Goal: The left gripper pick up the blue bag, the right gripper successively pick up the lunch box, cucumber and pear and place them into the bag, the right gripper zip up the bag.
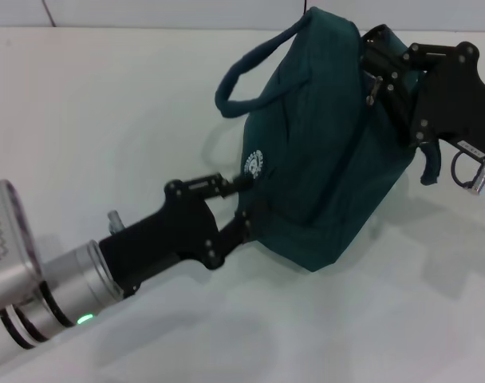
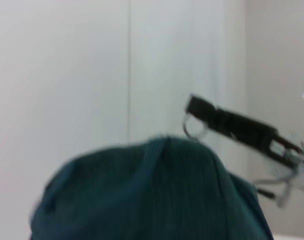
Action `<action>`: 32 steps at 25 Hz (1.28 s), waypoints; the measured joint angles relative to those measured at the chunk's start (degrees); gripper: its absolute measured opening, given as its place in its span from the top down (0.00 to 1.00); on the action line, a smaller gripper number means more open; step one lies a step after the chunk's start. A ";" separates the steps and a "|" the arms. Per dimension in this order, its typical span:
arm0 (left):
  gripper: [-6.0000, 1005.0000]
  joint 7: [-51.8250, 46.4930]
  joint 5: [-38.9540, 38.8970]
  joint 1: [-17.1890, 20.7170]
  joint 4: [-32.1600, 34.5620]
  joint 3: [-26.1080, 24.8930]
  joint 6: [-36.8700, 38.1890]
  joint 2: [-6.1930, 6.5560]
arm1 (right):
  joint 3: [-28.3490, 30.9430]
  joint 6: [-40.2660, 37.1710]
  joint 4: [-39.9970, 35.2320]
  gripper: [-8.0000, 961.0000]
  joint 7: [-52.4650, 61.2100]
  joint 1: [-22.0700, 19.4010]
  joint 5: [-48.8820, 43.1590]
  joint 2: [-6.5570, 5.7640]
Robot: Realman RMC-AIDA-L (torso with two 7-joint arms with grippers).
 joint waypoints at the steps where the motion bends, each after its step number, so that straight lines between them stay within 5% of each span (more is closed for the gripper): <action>1: 0.77 -0.09 -0.25 0.01 -0.01 0.00 0.24 0.00 | -0.01 -0.04 0.00 0.97 -0.01 -0.01 0.00 0.00; 9: 0.60 -2.69 -2.16 -3.55 -0.21 0.18 3.75 0.03 | -0.26 -0.16 0.00 0.97 -0.34 -0.01 0.41 0.00; 12: 0.39 -4.92 -2.03 -5.68 -0.54 0.27 3.90 0.03 | -0.76 -0.12 -0.01 0.97 -0.79 0.03 0.74 0.00; 17: 0.24 -7.37 -1.90 -7.28 -0.76 0.31 3.68 0.03 | -4.15 0.17 -0.15 0.97 -1.40 0.17 3.45 0.00; 32: 0.25 -7.72 -12.02 4.32 5.80 -0.12 4.47 1.33 | -18.76 5.87 -6.12 0.97 -3.55 0.16 11.08 0.00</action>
